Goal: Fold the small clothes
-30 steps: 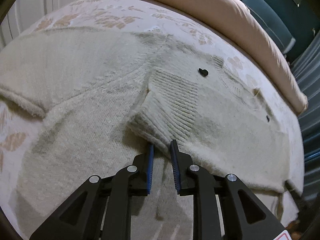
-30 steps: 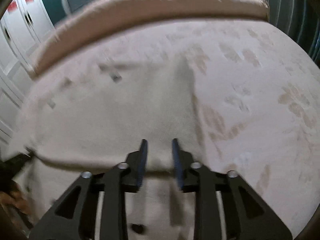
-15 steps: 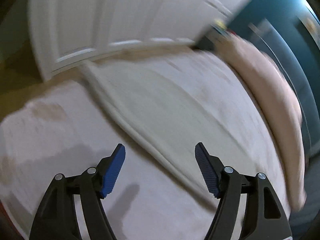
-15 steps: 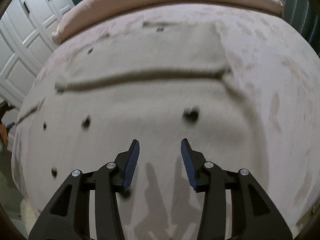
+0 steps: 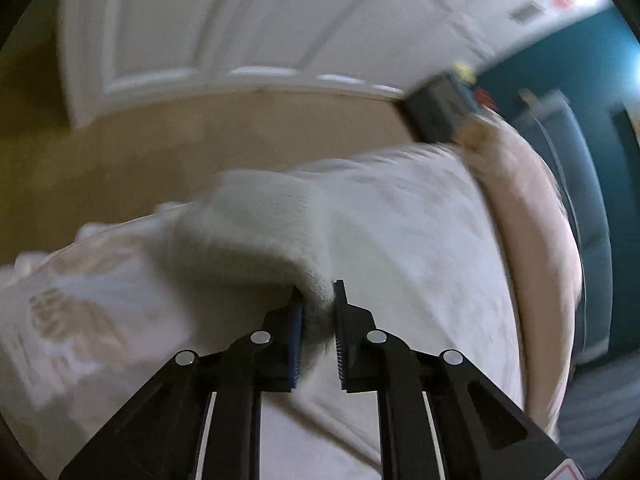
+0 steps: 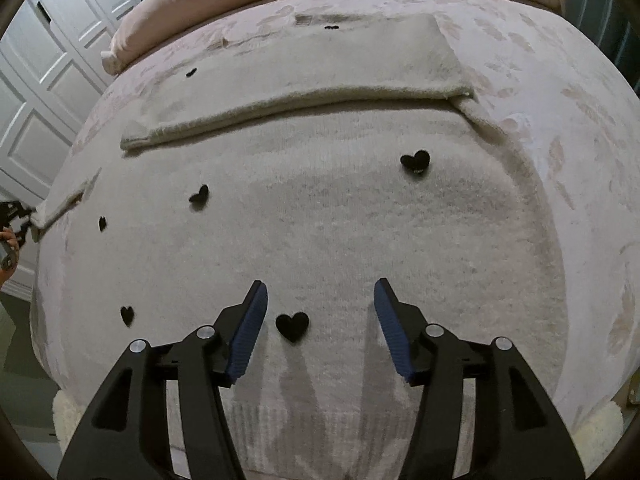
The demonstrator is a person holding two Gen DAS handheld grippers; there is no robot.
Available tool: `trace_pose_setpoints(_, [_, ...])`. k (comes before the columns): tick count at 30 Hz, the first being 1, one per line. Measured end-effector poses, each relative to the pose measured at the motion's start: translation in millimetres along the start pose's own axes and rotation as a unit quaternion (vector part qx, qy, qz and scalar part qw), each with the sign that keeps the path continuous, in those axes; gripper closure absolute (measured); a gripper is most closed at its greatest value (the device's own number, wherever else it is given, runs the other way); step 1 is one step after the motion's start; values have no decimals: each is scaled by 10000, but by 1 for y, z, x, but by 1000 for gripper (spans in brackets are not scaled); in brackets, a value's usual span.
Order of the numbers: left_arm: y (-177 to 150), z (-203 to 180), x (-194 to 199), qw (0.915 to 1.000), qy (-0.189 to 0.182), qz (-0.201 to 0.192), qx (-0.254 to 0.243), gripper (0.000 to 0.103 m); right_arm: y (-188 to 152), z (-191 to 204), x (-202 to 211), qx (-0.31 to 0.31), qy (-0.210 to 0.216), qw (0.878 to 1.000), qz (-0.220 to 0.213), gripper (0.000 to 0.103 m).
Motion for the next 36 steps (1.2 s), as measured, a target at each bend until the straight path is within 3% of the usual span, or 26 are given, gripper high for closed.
trace_pose_setpoints(3, [-32, -79, 26, 9943, -513, -35, -936, 95, 1, 0, 3, -48, 73, 9999, -68, 49])
trace_pose_setpoints(6, [-91, -171, 58, 9754, -1275, 98, -1795, 95, 1, -2, 9, -139, 215, 9996, -150, 49])
trace_pose_setpoints(9, [-183, -255, 87, 9417, -1935, 447, -2716, 95, 1, -8, 15, -236, 315, 9990, -233, 49])
trace_pose_setpoints(11, [-259, -296, 93, 9175, -2263, 915, -3139, 95, -1, -17, 19, -342, 375, 9984, -260, 49])
trace_pose_setpoints(13, [-337, -314, 85, 9010, -2254, 1430, -3420, 91, -4, -29, 21, -467, 418, 9976, -281, 49])
trace_pose_setpoints(14, [-369, -316, 76, 8969, -2136, 1624, -3517, 84, -6, -36, 23, -536, 415, 9973, -293, 48])
trace_pose_setpoints(16, [-434, -306, 54, 8936, -1736, 2004, -3622, 78, -10, -52, 26, -686, 435, 9963, -285, 48])
trace_pose_setpoints(19, [-486, -276, 41, 8901, -1288, 2314, -3709, 75, -12, -76, 36, -802, 385, 9954, -346, 48])
trace_pose_setpoints(21, [-488, -262, 40, 8939, -1146, 2264, -3694, 59, -7, -84, 42, -757, 342, 9955, -449, 41])
trace_pose_setpoints(22, [-480, -253, 41, 9000, -1068, 2175, -3624, 54, -3, -85, 44, -725, 350, 9955, -494, 40])
trace_pose_setpoints(25, [-439, -220, 44, 9290, -838, 1889, -3069, 47, 18, -81, 42, -626, 545, 9948, -586, 40])
trace_pose_setpoints(29, [-364, -182, 31, 9627, -461, 1526, -2184, 46, 64, -54, 30, -584, 860, 9923, -668, 35])
trace_pose_setpoints(32, [-325, -163, 16, 9752, -328, 1452, -1637, 46, 91, -25, 25, -302, 835, 9930, -782, 30])
trace_pose_setpoints(36, [-296, -151, 8, 9826, -362, 1399, -1170, 46, 115, 12, 1, 167, 435, 9968, -657, 24])
Point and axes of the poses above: each gripper's, at about its wrist camera, not at the fingertips, and x roughly against the way its jaws point, z to its left, y to its top, the point moved 3 cm from there along -x, roughly the way its jaws point, and after that the axes turned 3 degrees about -y, right-handed, at the moved point
